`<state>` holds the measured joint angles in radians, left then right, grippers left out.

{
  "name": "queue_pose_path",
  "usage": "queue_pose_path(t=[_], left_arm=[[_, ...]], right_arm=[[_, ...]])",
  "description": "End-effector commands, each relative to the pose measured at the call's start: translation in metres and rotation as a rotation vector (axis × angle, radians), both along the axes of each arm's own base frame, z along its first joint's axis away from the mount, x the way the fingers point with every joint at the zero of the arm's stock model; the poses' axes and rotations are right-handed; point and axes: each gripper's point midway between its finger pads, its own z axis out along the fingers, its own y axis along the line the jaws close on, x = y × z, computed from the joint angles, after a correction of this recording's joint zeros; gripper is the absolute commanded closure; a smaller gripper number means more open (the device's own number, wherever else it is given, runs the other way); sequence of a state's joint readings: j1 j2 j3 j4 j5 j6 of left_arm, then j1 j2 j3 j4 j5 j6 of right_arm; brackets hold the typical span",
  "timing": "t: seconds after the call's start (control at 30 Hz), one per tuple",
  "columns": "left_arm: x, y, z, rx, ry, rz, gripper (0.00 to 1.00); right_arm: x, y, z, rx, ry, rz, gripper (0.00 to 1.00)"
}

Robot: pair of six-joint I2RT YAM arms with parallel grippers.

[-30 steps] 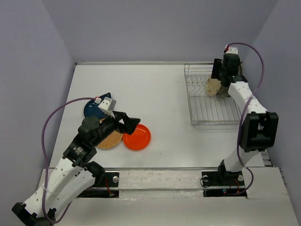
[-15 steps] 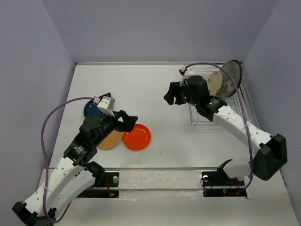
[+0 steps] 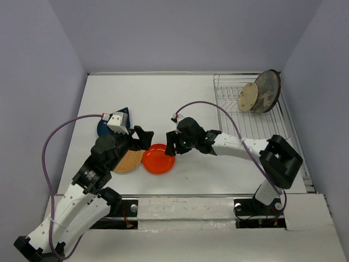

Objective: Load the plates into the dish rack

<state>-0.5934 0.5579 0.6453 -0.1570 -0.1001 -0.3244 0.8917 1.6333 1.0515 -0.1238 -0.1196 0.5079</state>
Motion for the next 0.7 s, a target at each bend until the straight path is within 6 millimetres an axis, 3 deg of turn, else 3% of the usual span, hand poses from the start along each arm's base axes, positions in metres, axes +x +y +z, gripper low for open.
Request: queue_pose_path(t=[0.0,0.2,0.33,0.47,0.6,0.67], left_arm=[[0.004,0.007,0.013,-0.020,-0.042,0.040,0.01],[-0.001,0.003,0.016,-0.034,-0.050,0.007,0.01],[-0.002,0.001,0.018,-0.040,-0.055,-0.005,0.01],[-0.003,0.001,0.019,-0.041,-0.060,-0.012,0.01],[-0.006,0.002,0.023,-0.052,-0.076,-0.016,0.01],[-0.007,0.001,0.024,-0.054,-0.080,-0.021,0.01]], right_arm=[[0.010,0.020,0.000,0.052,0.006,-0.048,0.37],[0.008,0.008,-0.033,-0.008,0.060,-0.118,0.41],[-0.004,0.014,-0.056,-0.030,0.127,-0.081,0.51],[-0.002,0.014,-0.073,-0.062,0.154,-0.099,0.59],[0.003,0.009,-0.077,-0.092,0.146,-0.139,0.62],[0.005,0.005,-0.080,-0.111,0.145,-0.158,0.74]])
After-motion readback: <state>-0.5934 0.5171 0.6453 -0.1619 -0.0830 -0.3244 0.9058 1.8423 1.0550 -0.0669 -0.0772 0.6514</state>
